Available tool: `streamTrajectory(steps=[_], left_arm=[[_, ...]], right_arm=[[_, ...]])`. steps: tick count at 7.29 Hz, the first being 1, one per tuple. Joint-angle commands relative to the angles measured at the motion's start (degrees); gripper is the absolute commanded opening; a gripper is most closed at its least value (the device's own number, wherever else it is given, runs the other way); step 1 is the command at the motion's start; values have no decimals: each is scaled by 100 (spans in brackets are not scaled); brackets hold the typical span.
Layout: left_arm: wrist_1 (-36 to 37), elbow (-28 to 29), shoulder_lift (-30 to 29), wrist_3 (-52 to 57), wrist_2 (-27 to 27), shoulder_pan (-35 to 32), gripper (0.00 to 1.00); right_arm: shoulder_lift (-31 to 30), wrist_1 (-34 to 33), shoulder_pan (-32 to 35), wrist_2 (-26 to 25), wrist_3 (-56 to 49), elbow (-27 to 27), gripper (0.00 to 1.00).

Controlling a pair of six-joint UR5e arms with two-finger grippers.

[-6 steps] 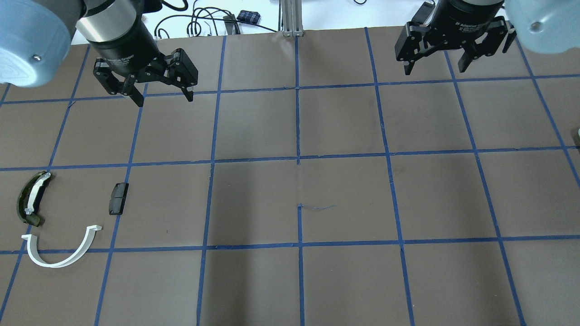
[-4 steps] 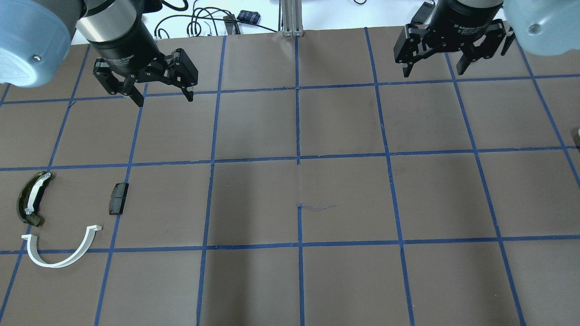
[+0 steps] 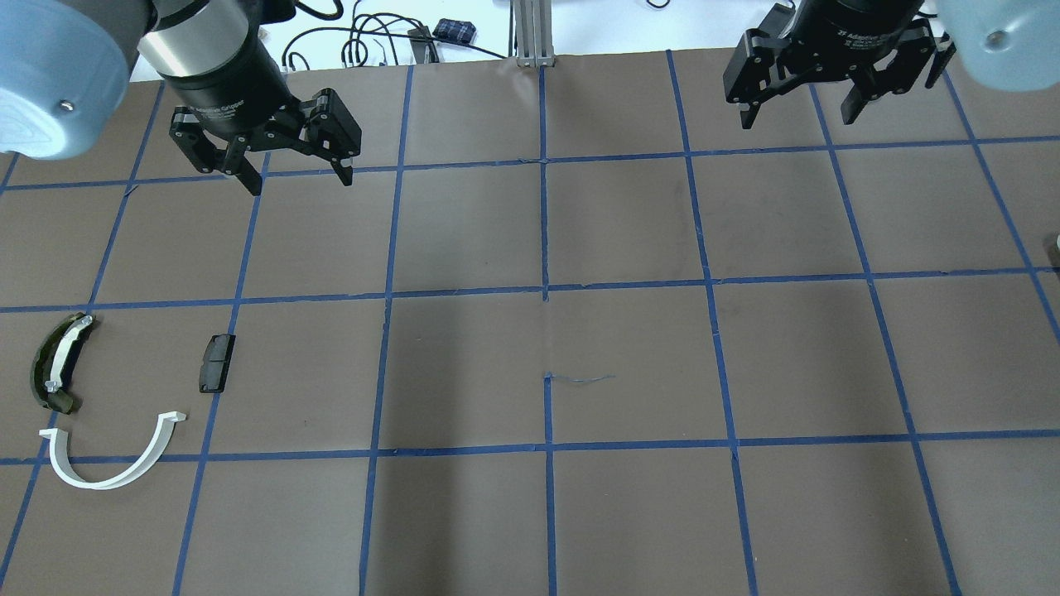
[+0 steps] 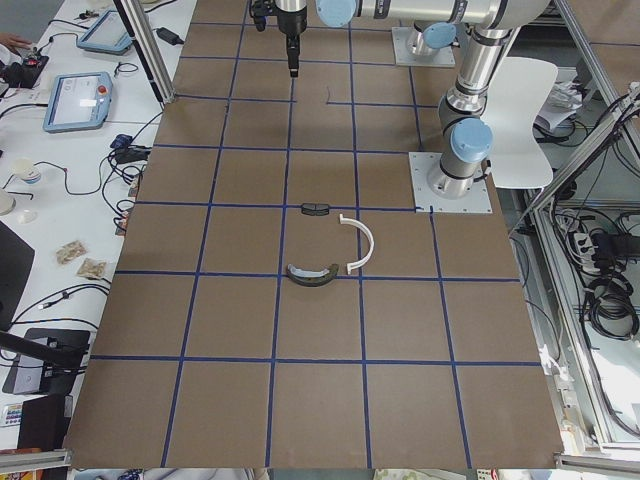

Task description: Place bearing gear from tray to pile

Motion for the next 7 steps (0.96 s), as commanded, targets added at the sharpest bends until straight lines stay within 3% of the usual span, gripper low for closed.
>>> streamTrajectory(steps=[1,5,7], left_arm=[[0,3,0,0,0,1,100],[-9,20,-9,-9,-9,-16,100],[-9,12,-9,-9,-9,-16,100]], right_arm=[[157,-42,-54,4,-68,-225,100],[202,-7,-1570,-172,-2416,-261,98],[578,-51,-2703,169,-4181,-225,98]])
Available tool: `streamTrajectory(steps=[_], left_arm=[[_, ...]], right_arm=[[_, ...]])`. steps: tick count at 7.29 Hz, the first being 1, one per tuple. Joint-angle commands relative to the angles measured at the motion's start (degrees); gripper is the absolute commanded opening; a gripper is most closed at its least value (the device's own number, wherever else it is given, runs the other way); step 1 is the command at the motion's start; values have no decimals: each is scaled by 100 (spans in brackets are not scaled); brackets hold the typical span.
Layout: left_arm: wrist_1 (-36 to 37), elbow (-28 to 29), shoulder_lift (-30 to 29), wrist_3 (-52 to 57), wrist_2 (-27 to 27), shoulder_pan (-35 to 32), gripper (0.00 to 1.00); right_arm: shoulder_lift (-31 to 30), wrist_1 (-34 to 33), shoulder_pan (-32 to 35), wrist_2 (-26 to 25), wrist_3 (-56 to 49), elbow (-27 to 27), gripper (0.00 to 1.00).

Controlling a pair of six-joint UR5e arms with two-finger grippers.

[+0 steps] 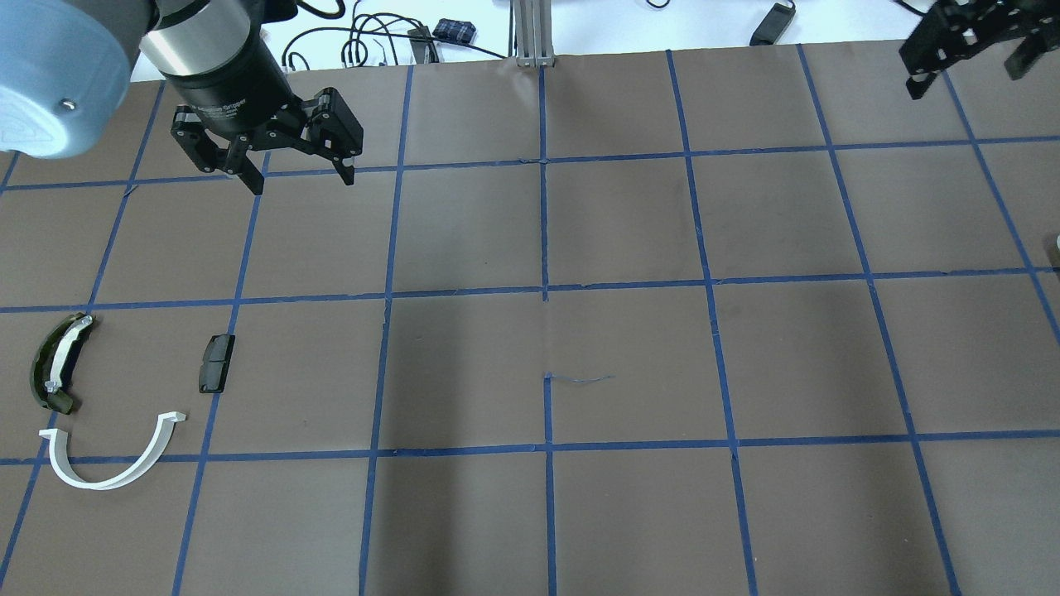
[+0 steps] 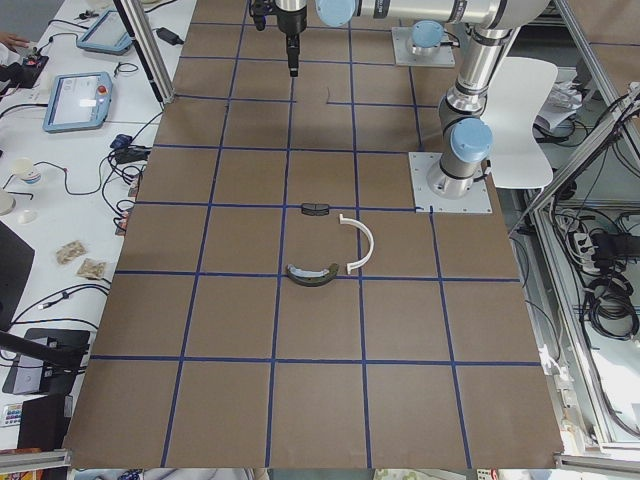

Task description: Place bearing gear from tray to pile

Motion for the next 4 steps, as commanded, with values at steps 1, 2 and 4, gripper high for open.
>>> streamTrajectory(steps=[1,2,4], left_arm=[[0,-22,9,0,0,0,100],[0,13,0,0,0,9,100],[9,-13,0,0,-9,9,100]], right_arm=[[421,59,-1214,197,-1426,14,98],[580,16,-1602,145,-2195,32,98],[1264,-246,-2261,-83,-3436,198,98]])
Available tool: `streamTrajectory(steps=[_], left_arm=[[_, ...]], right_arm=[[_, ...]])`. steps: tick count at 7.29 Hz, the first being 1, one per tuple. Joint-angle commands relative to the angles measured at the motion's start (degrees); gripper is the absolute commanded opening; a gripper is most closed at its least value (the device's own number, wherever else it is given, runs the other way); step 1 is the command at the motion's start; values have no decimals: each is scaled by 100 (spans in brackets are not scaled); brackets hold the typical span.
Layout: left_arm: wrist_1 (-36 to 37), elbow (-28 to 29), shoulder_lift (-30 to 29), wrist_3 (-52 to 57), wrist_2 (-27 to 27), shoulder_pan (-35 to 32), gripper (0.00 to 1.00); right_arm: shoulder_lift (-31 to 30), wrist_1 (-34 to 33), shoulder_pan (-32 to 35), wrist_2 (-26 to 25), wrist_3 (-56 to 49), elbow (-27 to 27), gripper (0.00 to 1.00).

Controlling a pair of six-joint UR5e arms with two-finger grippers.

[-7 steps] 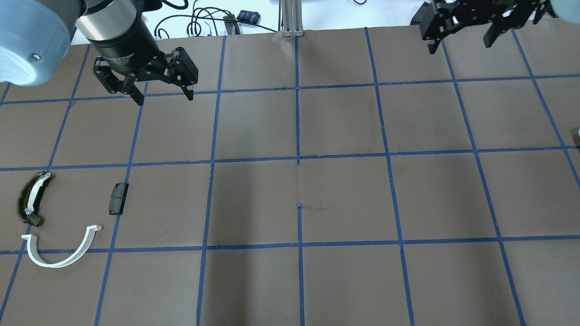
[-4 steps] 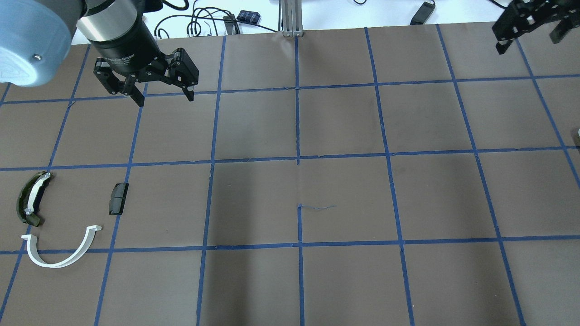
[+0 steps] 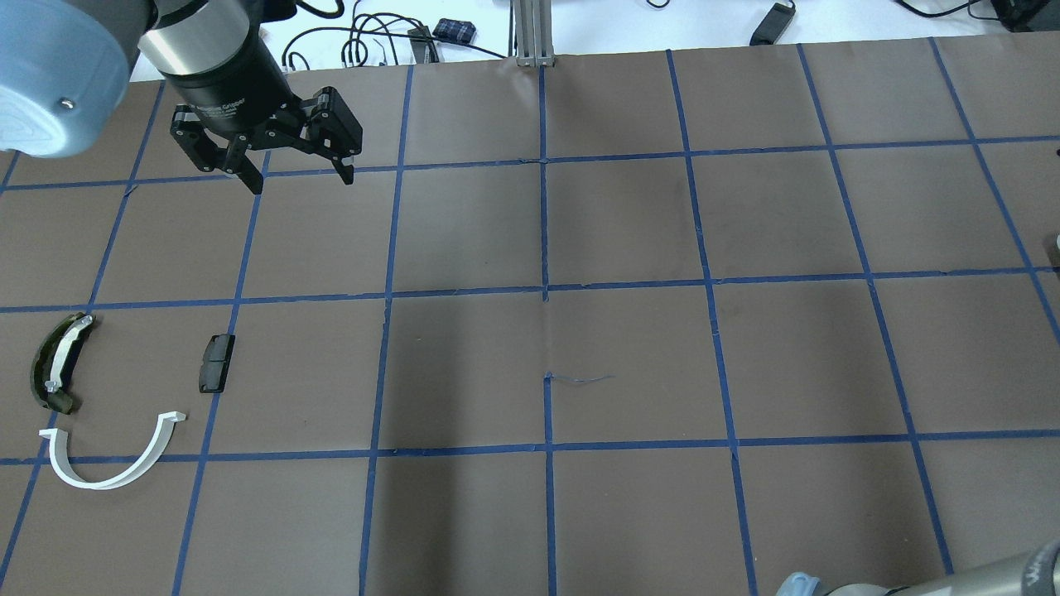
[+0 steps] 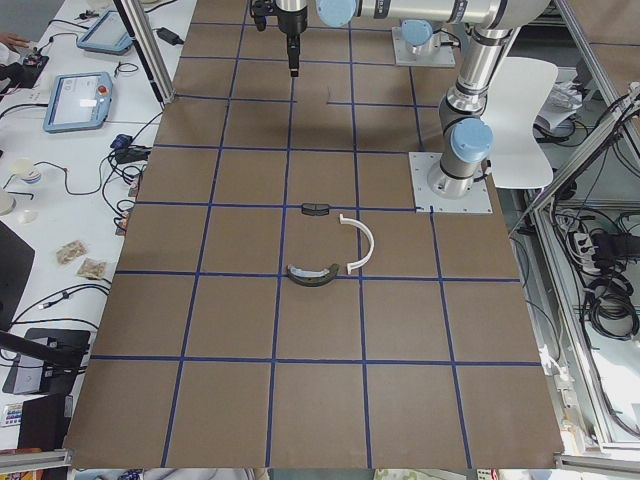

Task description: Place bearing gear from tray to pile

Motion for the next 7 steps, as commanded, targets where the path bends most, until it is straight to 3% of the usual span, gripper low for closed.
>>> streamTrajectory(steps=[1,2,4,5,7], left_arm=[[7,-67,7,0,-7,-8,100],[7,-102,16,0,-7,-8,100],[16,-112,-132,-44,-33,1,100],[25,-120,-160,-44,-42,1,100],[51,-112,-107,0,-34,1,100]], right_arm=[[727,-619,-815,-131,-1502,250,97],[1044,-1667,-1080,-97,-2144,530,97],[1441,-2903,-1467,-9,-2378,1058,91],[1660,-3074,-1512,218,-2423,1104,88],[1785,-3216,-1618,212,-2572,1148,83]])
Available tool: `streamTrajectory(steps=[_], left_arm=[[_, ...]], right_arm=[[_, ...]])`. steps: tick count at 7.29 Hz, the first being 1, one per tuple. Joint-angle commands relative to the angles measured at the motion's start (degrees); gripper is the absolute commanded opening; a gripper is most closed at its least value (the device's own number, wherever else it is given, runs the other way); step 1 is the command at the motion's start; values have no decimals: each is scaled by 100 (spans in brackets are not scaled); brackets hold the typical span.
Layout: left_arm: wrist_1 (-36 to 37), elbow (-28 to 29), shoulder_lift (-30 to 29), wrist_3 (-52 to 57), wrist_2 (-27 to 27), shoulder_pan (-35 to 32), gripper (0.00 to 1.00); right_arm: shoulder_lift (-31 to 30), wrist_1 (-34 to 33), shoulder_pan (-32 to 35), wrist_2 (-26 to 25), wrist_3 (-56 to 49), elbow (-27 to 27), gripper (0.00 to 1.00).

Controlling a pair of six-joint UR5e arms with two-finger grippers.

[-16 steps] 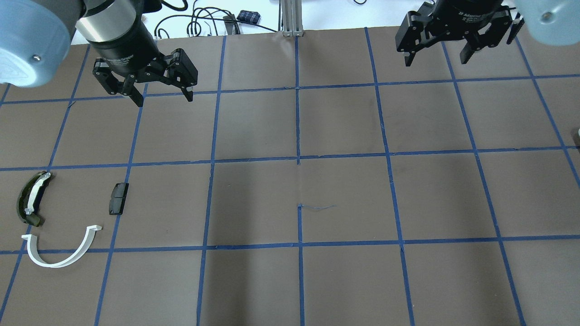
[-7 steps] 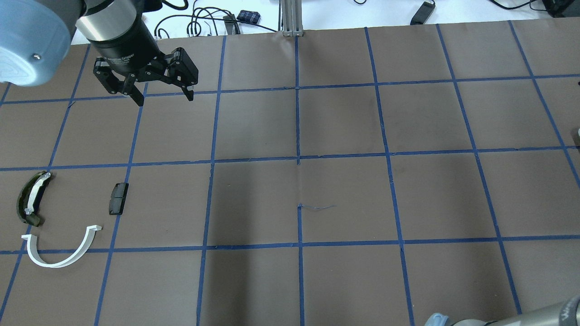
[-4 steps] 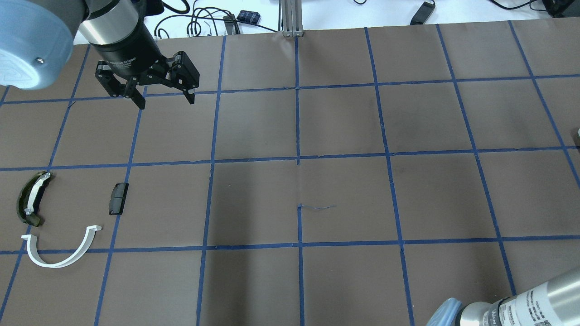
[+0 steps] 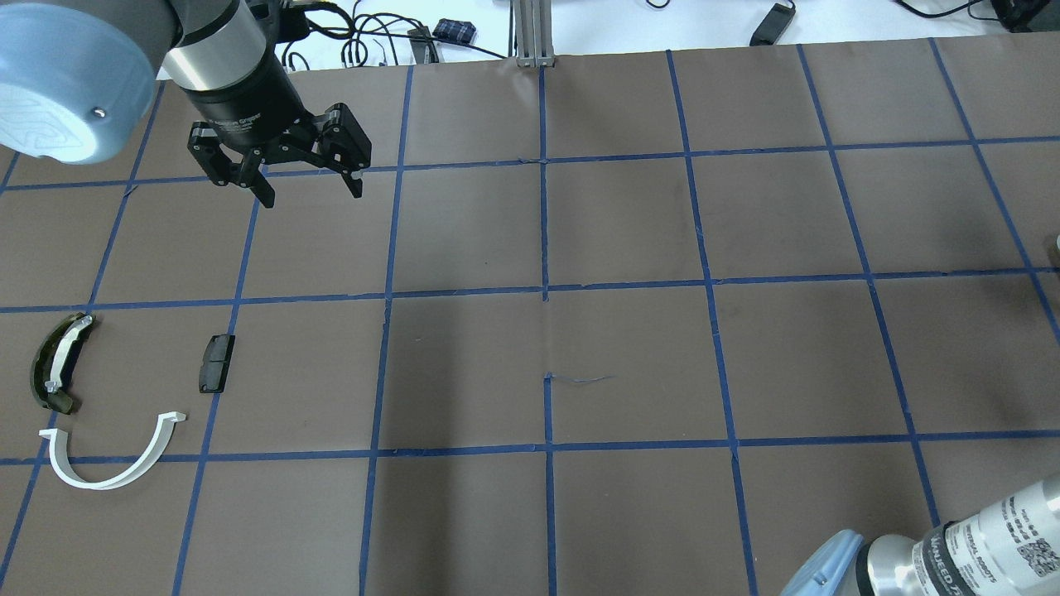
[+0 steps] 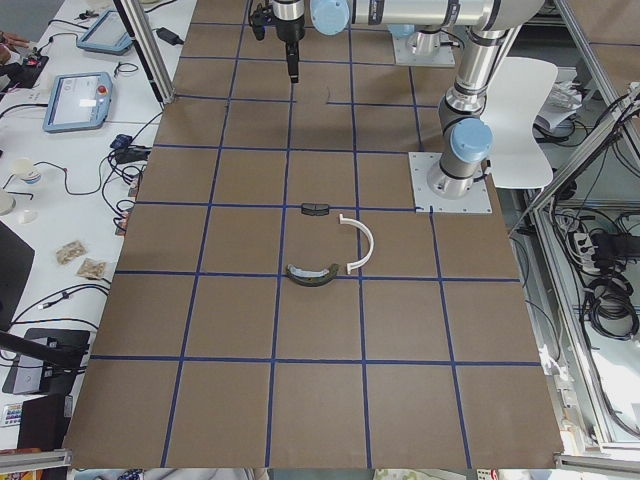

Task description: Place bearing gear from tray to pile

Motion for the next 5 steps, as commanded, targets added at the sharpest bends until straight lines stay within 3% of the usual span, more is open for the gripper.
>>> streamTrajectory(steps=[1,3,5], left_arm=[[21,-7,58,29,13,0,100],[21,2,67,29,-4,0,100],[4,-7,76,29,13,0,100]], right_arm=[[90,-112,-59,7,-111,52,74],[99,-156,-59,25,-120,51,56],[99,-261,-76,7,-366,51,45]])
